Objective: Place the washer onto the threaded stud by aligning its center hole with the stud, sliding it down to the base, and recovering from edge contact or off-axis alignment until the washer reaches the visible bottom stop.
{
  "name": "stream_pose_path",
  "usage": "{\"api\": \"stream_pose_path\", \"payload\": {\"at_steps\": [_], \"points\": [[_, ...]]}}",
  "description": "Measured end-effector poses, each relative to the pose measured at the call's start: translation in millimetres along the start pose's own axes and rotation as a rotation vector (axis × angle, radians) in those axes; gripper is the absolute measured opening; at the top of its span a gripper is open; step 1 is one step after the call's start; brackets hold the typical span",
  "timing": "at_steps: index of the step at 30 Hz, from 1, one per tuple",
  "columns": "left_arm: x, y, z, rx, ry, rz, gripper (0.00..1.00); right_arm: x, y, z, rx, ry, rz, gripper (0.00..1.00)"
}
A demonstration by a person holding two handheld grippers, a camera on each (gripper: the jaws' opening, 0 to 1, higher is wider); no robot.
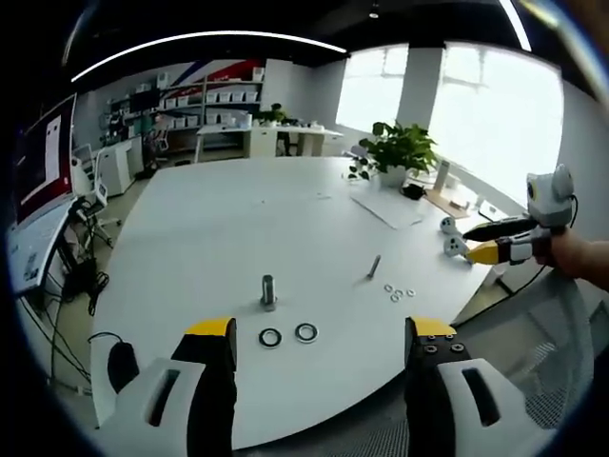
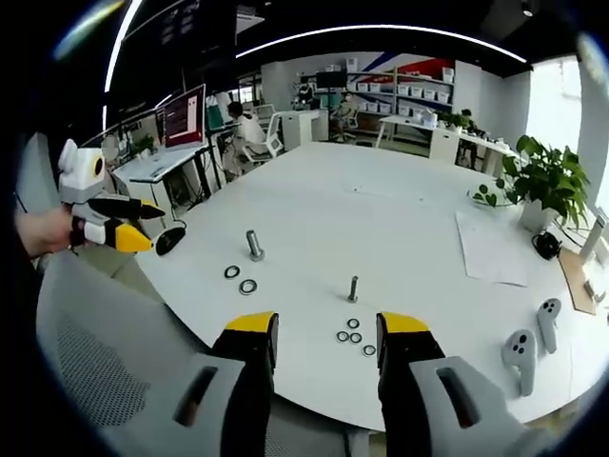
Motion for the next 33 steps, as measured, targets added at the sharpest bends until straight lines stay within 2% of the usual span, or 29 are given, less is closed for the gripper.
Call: {"api": "stream_pose_path", "payload": {"at_steps": [16,19,23,31,33], "points": [[3.3,-2.8,-3.8,0.003,0.026,-0.009,0.71,-2.0,-5.5,-4.9,0.007,0.012,-0.021,0.44],[3.4,-2.7,-3.4,0.005,0.024,-0.009,0.71,-5.0,-6.0,-2.9,0.011,-0.008,-0.024,0.44],[3.9,-5.1,-5.1,0.026,0.034,-0.014,0.71,-3.7,-4.4,-4.9,0.008,0.012,-0.014,0.44],[2.6,-1.7,-3.6,0.012,0.026,-0.008,0.71,-7.7,-4.8,-5.2,0.024,0.022,0.012,0.44],[2.6,-1.6,-2.9,0.017,0.024,-0.006,0.71,-8.6,-4.2,-8.1,0.02,0.047,0.018,0.44]]}}
Point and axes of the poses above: the point that each gripper's makers call its tool centre point, and the gripper's own axes: x roughly forward along the fingers, y roughly to its left, z roughly out of its top, the point moved 5 cm from there along -x, roughly backward along the fingers, and after that the axes turned 11 degrees about y, right-handed, at the moved point
